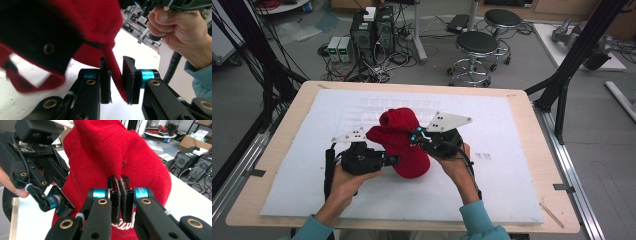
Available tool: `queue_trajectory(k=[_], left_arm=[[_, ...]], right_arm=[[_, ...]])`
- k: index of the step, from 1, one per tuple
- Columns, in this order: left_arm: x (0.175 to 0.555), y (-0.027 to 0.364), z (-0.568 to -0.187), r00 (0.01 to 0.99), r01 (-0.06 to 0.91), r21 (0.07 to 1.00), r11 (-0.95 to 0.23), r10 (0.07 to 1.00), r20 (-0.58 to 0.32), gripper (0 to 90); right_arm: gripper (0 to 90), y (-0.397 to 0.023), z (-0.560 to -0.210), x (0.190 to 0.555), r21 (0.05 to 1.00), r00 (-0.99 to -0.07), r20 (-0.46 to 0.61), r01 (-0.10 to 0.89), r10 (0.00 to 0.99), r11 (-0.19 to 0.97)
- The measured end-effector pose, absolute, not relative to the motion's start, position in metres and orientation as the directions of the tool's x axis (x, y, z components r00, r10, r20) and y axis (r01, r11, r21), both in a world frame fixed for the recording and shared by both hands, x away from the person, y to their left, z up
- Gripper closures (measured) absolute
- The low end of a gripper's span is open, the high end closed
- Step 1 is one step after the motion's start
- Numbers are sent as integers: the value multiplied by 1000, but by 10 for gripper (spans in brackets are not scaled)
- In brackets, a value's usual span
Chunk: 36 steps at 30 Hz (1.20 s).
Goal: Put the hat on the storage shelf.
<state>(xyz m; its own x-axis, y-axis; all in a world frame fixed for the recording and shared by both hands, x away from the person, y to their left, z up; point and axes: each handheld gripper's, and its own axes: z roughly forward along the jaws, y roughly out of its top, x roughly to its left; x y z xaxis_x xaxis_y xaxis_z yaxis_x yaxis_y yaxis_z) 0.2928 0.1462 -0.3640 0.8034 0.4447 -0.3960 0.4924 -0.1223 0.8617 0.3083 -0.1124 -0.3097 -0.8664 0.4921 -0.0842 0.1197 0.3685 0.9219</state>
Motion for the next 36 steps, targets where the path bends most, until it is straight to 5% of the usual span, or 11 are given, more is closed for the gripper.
queue_trajectory(k=[12, 22, 26, 36], left_arm=[[293, 148, -363, 787, 499, 859, -110, 474, -396, 852], [291, 148, -362, 780, 478, 872, -109, 508, -365, 854], [290, 151, -360, 779, 468, 878, -100, 516, -356, 854], [292, 166, -340, 776, 399, 913, -90, 563, -284, 854]], right_arm=[[817, -114, -308, 307, 929, -872, -91, 100, 481, 356], [215, -118, -306, 308, 952, -852, -61, 107, 521, 287], [122, -120, -307, 309, 951, -833, -53, 126, 550, 281], [71, -135, -311, 307, 948, -797, -54, 149, 602, 283]])
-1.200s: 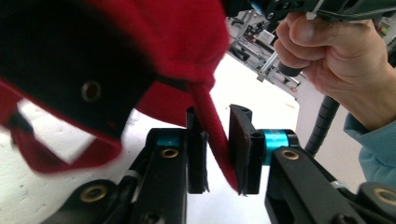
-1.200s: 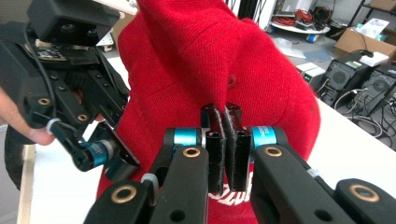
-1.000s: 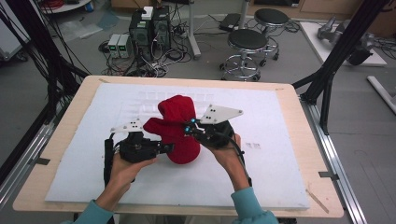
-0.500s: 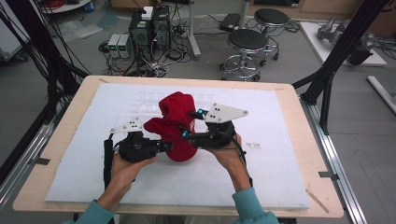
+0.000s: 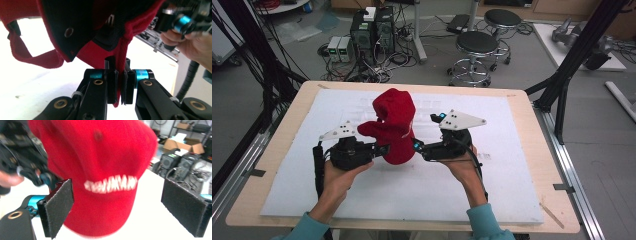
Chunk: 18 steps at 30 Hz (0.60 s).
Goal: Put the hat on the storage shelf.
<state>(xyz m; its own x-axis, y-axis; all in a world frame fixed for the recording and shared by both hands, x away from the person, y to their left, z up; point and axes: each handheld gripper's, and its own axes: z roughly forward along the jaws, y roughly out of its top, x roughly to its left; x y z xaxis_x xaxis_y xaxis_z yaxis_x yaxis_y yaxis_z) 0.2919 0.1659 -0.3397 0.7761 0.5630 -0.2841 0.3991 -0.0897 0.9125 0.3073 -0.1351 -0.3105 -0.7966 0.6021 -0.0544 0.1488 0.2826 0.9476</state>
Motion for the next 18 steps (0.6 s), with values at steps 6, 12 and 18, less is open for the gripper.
queue_trajectory(k=[6, 12, 18], left_arm=[[297, 173, -324, 768, 326, 938, -119, 612, -189, 854], [310, 177, -311, 750, 282, 950, -131, 647, -133, 854], [324, 174, -301, 732, 231, 958, -168, 679, -57, 854]], right_arm=[[17, -150, -314, 306, 945, -754, -45, 180, 656, 272], [16, -169, -321, 300, 941, -717, -32, 214, 696, 264], [5, -193, -331, 295, 939, -679, -8, 248, 735, 239]])
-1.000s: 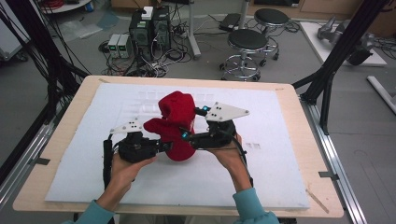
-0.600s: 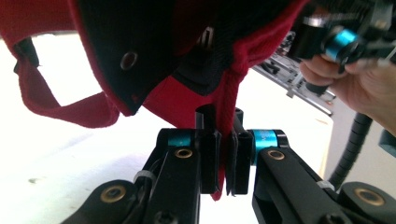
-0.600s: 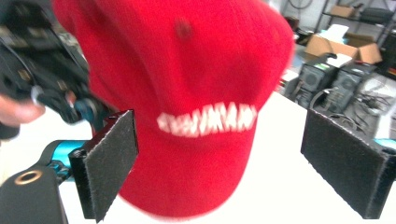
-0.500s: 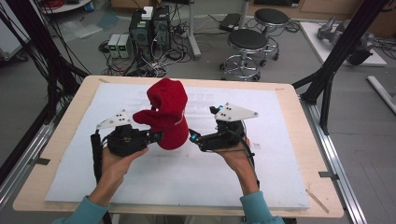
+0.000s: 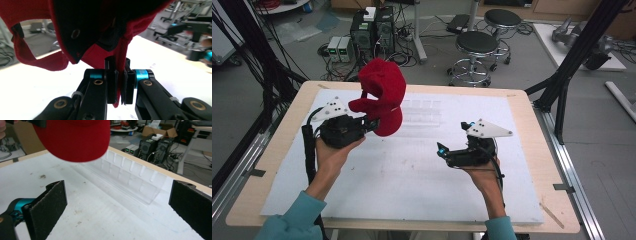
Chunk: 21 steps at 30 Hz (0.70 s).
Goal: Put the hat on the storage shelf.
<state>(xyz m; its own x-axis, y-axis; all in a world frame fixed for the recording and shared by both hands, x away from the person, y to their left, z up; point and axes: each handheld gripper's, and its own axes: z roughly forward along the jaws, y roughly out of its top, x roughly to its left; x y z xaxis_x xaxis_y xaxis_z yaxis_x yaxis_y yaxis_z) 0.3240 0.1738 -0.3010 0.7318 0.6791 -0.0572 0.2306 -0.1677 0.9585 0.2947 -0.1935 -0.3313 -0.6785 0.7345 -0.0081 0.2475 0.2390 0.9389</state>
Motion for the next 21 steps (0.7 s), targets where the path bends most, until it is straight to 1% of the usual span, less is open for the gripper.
queue_trajectory(k=[3, 6, 10, 13, 15, 21], left_arm=[[331, 170, -301, 719, 214, 958, -189, 694, -24, 854], [339, 166, -303, 711, 196, 951, -237, 703, 29, 854], [347, 163, -307, 697, 189, 952, -241, 716, 43, 854], [355, 162, -308, 685, 171, 949, -264, 724, 78, 854], [360, 161, -309, 679, 165, 953, -253, 730, 76, 854], [376, 160, -314, 656, 148, 948, -282, 745, 119, 854]], right_arm=[[5, -204, -337, 291, 939, -662, 6, 263, 750, 224], [5, -215, -344, 288, 935, -642, 18, 283, 766, 215], [5, -226, -351, 284, 935, -621, 30, 294, 784, 197], [5, -232, -354, 283, 934, -605, 34, 303, 795, 191], [5, -236, -356, 281, 932, -598, 43, 313, 800, 184], [5, -247, -366, 277, 930, -567, 38, 322, 823, 179]])
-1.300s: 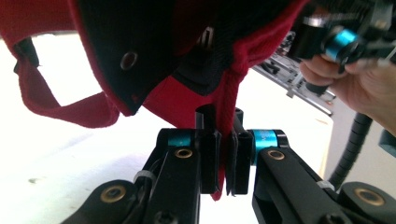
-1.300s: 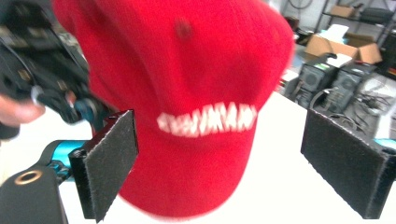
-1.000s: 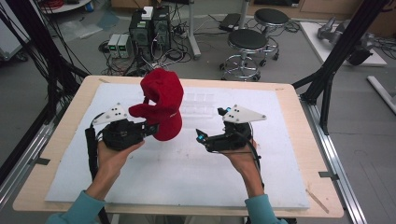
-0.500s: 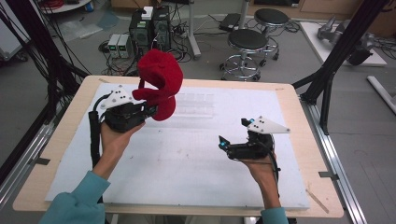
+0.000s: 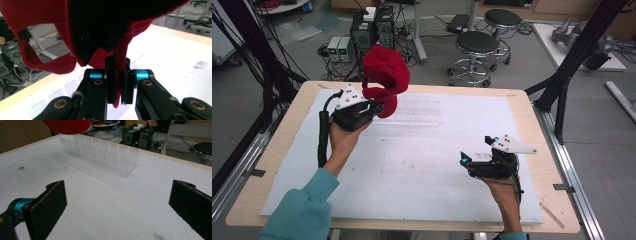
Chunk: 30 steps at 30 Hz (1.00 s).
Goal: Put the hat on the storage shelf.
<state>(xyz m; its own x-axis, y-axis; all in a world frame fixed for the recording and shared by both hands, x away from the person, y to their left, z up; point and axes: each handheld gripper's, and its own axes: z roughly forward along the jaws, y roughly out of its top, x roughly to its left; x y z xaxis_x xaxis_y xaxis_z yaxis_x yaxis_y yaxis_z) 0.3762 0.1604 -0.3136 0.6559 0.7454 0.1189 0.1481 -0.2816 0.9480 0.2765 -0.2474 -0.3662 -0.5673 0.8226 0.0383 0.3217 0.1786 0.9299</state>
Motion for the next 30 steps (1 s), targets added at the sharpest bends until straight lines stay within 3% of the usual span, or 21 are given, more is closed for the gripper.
queue_trajectory(k=[30], left_arm=[[412, 144, -341, 533, 191, 913, -361, 819, 213, 853]], right_arm=[[5, -281, -426, 263, 920, -474, 119, 382, 873, 82]])
